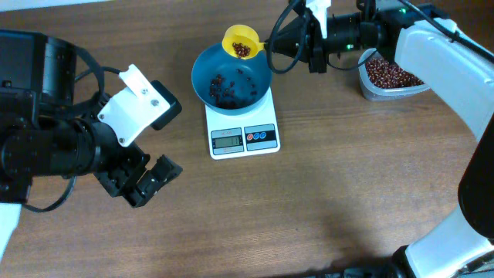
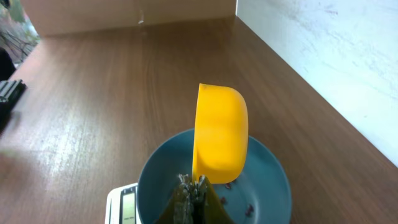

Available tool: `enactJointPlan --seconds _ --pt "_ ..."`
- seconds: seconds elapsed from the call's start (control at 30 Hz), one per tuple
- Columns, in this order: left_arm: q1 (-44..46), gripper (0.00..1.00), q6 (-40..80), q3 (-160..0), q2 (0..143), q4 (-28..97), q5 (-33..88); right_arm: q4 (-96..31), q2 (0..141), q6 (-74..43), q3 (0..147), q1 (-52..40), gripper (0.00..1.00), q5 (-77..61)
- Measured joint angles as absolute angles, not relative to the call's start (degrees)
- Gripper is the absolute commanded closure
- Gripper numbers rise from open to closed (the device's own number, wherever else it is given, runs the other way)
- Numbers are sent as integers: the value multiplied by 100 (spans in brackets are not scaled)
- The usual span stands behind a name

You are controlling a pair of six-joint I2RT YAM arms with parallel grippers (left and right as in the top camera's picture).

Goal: Scoop item into bowl and weigh 50g on scale
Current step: 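Shake the tilted scoop over the bowl to empty remaining beans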

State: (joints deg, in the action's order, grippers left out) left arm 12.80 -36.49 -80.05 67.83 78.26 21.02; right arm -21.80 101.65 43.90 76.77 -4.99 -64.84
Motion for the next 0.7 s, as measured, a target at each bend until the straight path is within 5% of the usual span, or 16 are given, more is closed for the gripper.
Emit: enactJointPlan --seconds 0.7 --pt "1280 1 -3649 -8005 6783 7826 2102 -1811 10165 4421 7677 -499 96 -6390"
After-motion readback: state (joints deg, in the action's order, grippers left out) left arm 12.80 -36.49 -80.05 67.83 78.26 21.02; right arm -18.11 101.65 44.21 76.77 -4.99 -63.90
